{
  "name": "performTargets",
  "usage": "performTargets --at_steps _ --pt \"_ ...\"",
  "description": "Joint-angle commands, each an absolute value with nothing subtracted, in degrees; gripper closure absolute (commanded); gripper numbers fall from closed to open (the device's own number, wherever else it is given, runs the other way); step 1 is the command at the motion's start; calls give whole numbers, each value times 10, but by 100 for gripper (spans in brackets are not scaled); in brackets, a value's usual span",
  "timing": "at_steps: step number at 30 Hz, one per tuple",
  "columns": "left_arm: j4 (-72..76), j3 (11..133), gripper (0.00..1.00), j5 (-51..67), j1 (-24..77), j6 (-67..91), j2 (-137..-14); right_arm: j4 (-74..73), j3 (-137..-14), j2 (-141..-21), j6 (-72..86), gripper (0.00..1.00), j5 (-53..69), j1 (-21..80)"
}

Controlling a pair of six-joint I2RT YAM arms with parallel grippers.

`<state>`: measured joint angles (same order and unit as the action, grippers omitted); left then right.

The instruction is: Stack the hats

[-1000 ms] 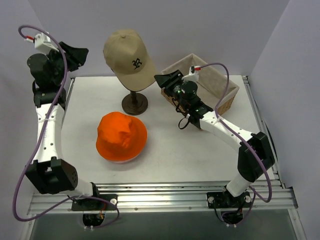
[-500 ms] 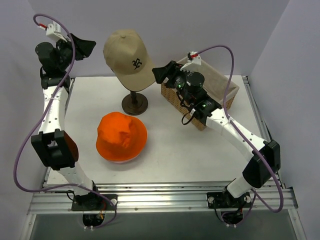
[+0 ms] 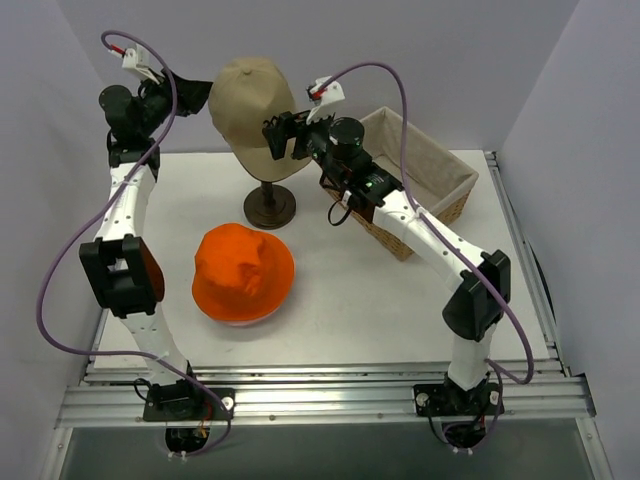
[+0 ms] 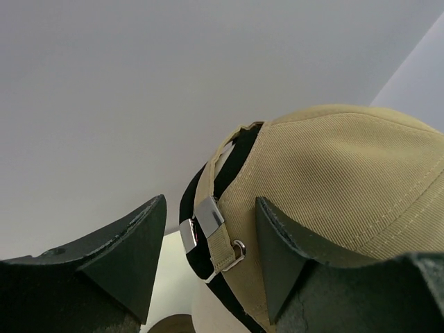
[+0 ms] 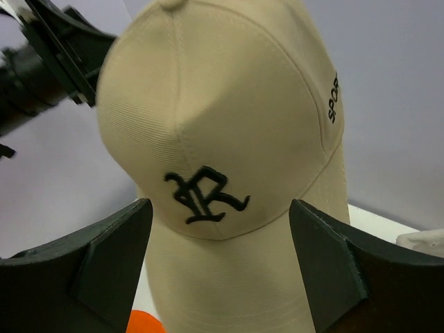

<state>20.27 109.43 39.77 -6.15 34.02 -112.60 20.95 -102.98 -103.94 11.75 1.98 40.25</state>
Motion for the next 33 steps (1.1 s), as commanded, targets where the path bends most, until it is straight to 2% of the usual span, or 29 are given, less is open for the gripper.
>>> performTargets --at_steps 1,9,33 --pt "231 1121 37 416 -54 324 -1139 196 -1092 -1074 63 24 22 409" --pt "244 1093 37 410 -49 314 -1149 180 -1098 -1112 69 24 11 411" --pt "190 1073 39 384 -30 254 -1180 194 -1059 -1114 94 24 17 412"
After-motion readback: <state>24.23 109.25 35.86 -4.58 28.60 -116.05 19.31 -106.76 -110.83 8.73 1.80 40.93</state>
